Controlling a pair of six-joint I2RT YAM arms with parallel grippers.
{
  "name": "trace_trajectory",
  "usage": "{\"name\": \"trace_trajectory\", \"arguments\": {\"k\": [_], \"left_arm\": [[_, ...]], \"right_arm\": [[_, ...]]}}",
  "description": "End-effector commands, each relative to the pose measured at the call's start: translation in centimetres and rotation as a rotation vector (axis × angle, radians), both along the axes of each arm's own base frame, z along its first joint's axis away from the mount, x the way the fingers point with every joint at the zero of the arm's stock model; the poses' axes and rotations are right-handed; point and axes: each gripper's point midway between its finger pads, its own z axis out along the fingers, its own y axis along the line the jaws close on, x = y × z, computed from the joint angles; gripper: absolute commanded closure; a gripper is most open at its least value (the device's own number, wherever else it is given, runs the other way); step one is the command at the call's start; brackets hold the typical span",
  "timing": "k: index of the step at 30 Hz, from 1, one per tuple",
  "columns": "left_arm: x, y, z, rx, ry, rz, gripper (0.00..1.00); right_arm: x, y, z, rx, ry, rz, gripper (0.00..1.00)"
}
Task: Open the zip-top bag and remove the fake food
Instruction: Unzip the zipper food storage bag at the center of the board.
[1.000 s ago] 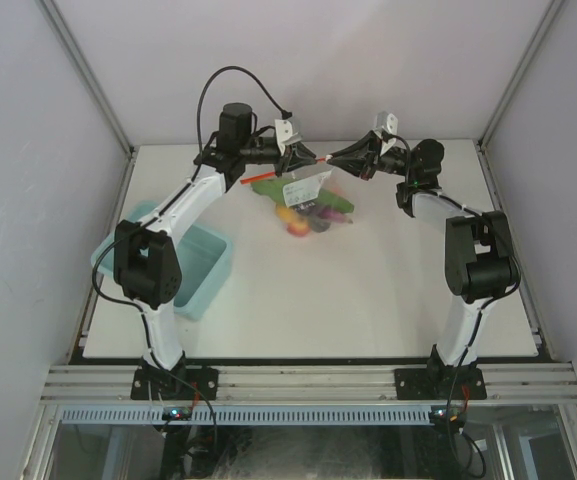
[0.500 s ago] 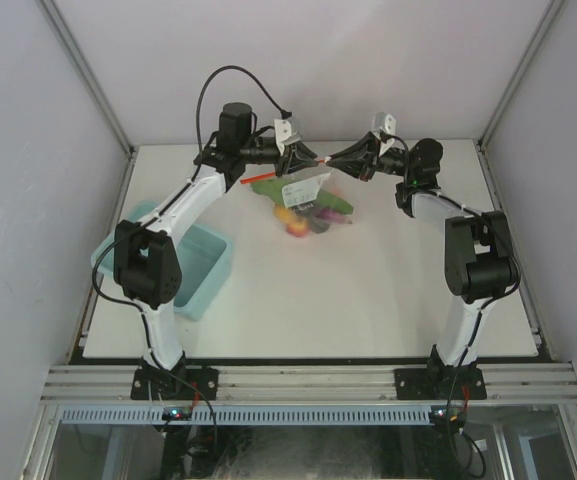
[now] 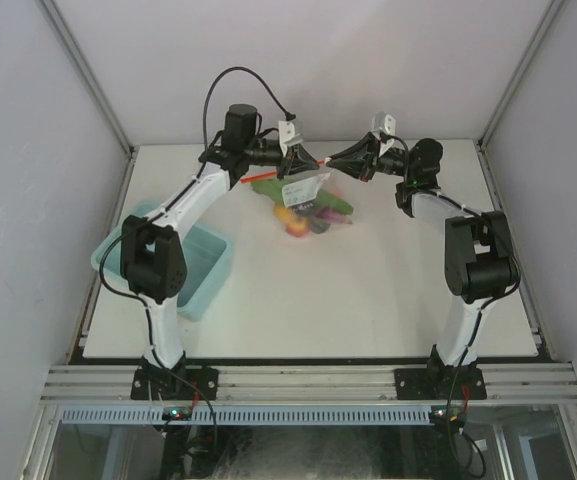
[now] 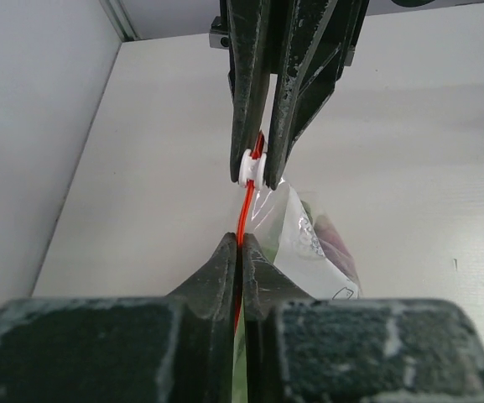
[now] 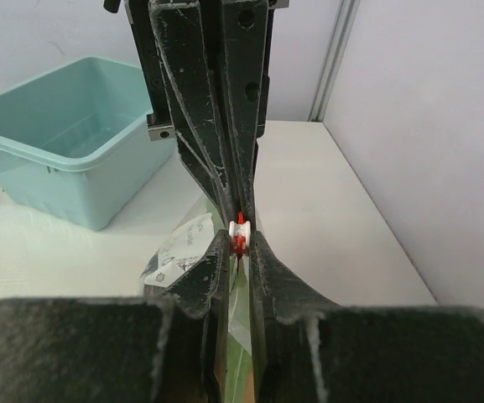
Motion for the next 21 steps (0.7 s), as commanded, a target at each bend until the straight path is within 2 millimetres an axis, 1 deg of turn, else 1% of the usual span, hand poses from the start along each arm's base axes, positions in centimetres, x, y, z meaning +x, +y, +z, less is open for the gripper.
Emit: {"name": "trace_trajectory", "arguments": {"k": [1,11,21], "left_arm": [[-0.2,-0.6,3.1,-0.035,-0.07,-0.044,0.99],[-0.7,-0.9,3.8,-0.052,-0.072,-0.065,1.0],[-1.2,-1.2,4.0,-0.059,-0.078,-0.088,1.0]], "right_arm": [[-1.0,0.2,2.9,0.006,-0.094,0.007,0.98],[-0.8,1.3,2.0,-0.04,-0.078,0.019,0.95],[-0.5,1.8,1.4,-0.057,-0.046,0.033,0.89]]}}
